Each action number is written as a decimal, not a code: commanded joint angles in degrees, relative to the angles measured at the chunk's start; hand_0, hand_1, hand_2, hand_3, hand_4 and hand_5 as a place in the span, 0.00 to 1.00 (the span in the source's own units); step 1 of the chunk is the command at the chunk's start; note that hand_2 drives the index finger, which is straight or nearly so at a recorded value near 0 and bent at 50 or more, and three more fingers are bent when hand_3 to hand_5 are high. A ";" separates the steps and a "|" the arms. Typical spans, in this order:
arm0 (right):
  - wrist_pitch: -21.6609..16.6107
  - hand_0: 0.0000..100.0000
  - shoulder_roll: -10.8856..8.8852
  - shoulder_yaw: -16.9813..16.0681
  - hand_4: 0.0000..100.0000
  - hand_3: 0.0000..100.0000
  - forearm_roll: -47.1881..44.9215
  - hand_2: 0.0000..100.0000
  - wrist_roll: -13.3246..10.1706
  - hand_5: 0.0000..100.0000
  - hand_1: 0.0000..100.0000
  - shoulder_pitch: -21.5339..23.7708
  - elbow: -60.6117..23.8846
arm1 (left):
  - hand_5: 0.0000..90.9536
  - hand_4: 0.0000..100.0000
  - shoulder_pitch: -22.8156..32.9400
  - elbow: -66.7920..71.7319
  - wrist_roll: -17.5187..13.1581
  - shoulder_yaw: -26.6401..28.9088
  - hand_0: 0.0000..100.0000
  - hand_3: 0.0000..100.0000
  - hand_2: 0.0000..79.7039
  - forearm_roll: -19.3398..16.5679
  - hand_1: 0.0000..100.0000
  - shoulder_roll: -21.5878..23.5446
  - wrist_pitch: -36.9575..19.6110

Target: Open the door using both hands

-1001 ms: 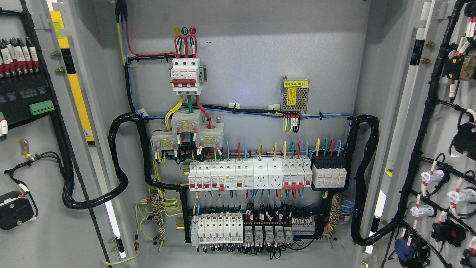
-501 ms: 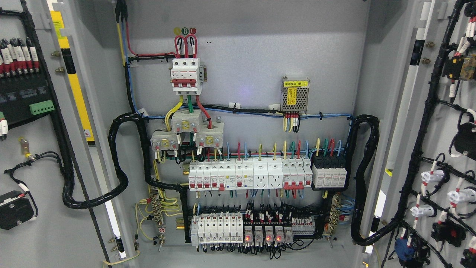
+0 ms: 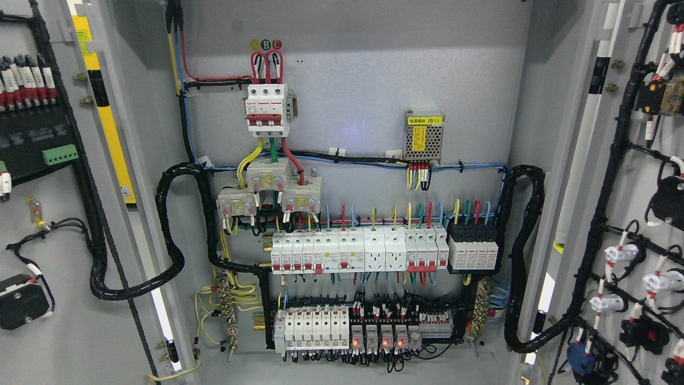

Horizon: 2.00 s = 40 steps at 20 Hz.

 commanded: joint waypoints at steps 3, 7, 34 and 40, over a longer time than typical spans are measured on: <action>0.03 0.21 5.64 10.56 0.00 0.00 -0.11 0.00 -0.04 0.00 0.07 -1.26 36.28 | 0.00 0.00 -4.30 30.59 0.22 -4.67 0.00 0.05 0.06 -1.13 0.09 -6.21 -0.97; 0.03 0.21 9.94 10.47 0.00 0.00 0.24 0.00 -0.04 0.00 0.07 -4.68 51.31 | 0.00 0.00 -6.94 42.62 5.39 -5.46 0.00 0.01 0.00 -2.19 0.08 -6.13 -0.98; 26.20 0.22 15.23 10.03 0.00 0.00 16.48 0.00 -16.83 0.00 0.06 -21.39 89.85 | 0.00 0.00 -21.01 85.54 37.31 -34.91 0.28 0.00 0.00 -14.67 0.14 -3.93 8.17; 29.55 0.22 15.49 9.94 0.00 0.00 22.12 0.00 -19.71 0.00 0.07 -21.39 90.90 | 0.00 0.00 -21.27 85.72 37.40 -35.17 0.29 0.00 0.00 -14.76 0.13 -4.02 8.17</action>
